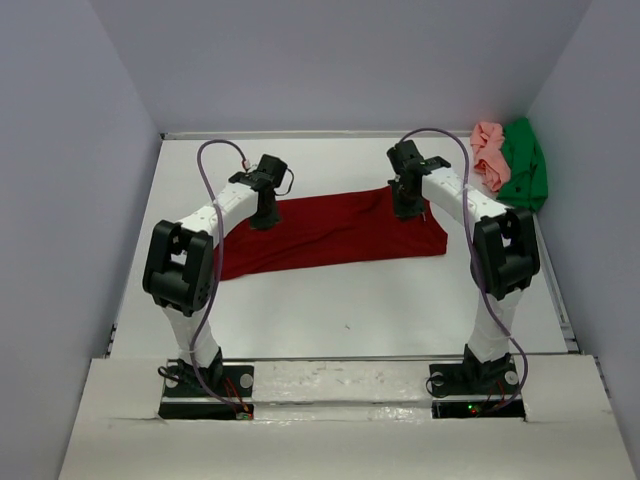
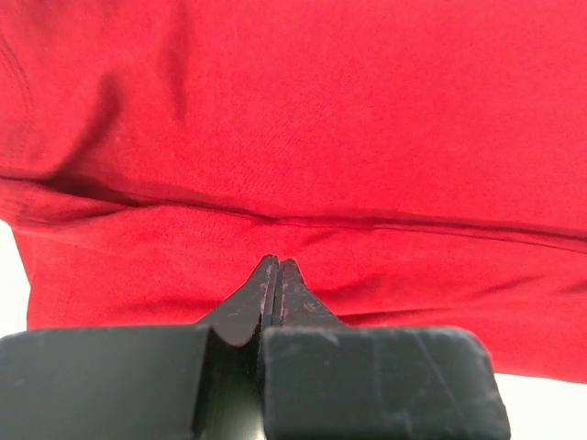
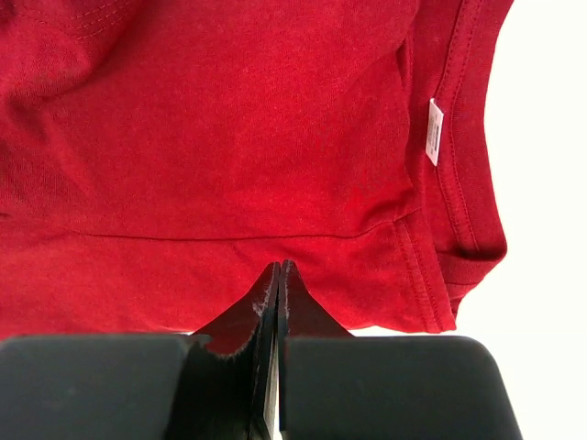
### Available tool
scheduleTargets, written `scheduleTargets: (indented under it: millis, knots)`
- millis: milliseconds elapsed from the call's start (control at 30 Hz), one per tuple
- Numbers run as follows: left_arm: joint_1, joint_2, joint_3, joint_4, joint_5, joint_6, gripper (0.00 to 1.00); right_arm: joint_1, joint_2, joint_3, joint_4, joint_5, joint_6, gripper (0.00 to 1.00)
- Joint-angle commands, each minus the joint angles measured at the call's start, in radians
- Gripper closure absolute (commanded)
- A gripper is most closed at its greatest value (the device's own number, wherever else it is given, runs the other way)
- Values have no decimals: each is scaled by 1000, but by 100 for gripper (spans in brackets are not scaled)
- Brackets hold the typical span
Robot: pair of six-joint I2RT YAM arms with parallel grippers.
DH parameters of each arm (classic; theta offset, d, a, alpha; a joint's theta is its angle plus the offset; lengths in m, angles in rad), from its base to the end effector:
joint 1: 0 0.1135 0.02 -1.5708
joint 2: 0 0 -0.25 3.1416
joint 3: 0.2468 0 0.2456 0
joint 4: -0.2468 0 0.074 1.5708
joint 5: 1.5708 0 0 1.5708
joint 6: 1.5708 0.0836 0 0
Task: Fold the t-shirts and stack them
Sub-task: Fold the tshirt
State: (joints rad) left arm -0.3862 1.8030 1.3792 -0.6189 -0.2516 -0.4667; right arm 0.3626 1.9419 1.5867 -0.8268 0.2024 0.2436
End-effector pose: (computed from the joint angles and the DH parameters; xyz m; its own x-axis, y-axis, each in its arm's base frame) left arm 0.3760 -0.1304 0.1797 -0.8264 -0.1344 -0.5468 -0.1380 0.9898 -0.0347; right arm 0.3930 0.1311 0.1757 -0.9063 -0.0911 -0.4128 -0.0594 0.9943 -0.0891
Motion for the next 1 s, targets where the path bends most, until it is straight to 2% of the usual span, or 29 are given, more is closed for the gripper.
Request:
scheduleTargets:
  millis: [0, 367, 967]
  knots:
    - [-6, 9, -25, -28, -43, -18, 100, 10, 20, 16, 29, 15, 8, 100]
    - [-6, 87, 15, -45, -55, -3, 100, 10, 95, 67, 22, -18, 10, 100]
    - [-5, 226, 46, -35, 101, 16, 100, -27, 304, 255, -67, -9, -18, 100]
